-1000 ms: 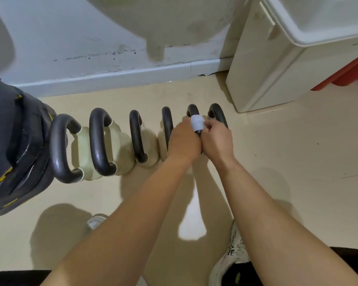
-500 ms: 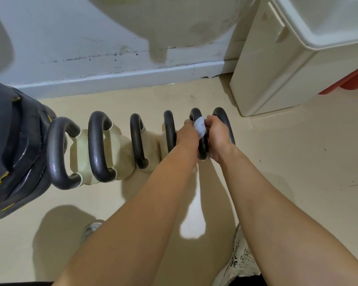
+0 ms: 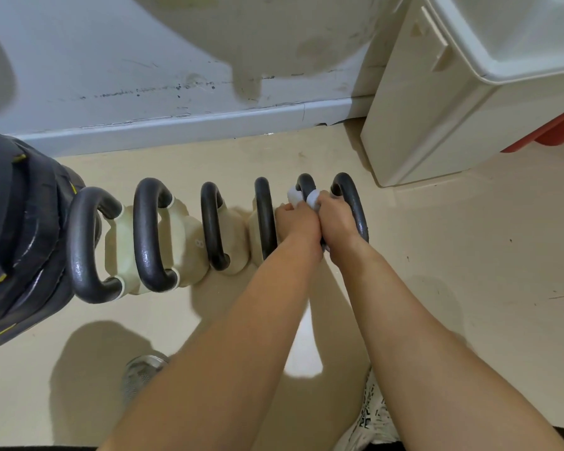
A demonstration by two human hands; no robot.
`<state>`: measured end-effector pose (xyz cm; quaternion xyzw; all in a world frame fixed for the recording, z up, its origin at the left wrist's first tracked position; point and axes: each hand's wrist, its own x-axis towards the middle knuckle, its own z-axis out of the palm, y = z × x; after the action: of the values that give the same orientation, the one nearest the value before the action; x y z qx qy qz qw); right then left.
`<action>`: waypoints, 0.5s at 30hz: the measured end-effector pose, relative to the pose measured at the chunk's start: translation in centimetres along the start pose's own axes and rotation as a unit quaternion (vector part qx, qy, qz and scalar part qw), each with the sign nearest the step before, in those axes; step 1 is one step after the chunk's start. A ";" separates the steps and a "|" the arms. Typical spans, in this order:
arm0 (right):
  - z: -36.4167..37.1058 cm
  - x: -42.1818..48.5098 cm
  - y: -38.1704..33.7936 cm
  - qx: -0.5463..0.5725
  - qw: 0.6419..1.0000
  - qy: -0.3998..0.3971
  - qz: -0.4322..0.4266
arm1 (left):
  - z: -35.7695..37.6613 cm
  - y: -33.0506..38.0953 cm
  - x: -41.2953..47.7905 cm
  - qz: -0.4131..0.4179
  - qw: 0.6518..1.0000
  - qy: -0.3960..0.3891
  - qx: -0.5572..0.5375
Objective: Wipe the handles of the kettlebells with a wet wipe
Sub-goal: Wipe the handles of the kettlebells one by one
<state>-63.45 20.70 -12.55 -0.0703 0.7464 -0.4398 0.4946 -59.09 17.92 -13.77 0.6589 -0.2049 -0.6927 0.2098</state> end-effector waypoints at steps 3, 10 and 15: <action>-0.7 -0.5 1.2 -0.042 0.998 0.024 -0.039 | -0.5 -1.0 -0.6 0.101 0.993 0.045 0.032; -1.4 -2.4 3.4 0.019 0.992 0.005 -0.125 | -2.5 -2.3 -2.6 0.298 0.926 0.028 0.232; -1.8 -2.6 4.7 0.034 0.994 -0.018 -0.099 | -2.9 -2.8 -2.2 0.393 0.855 0.012 0.337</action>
<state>-62.04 25.99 -14.00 -0.1353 0.7111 -0.5105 0.4642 -56.17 21.44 -13.61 0.5622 -0.6655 -0.4326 0.2322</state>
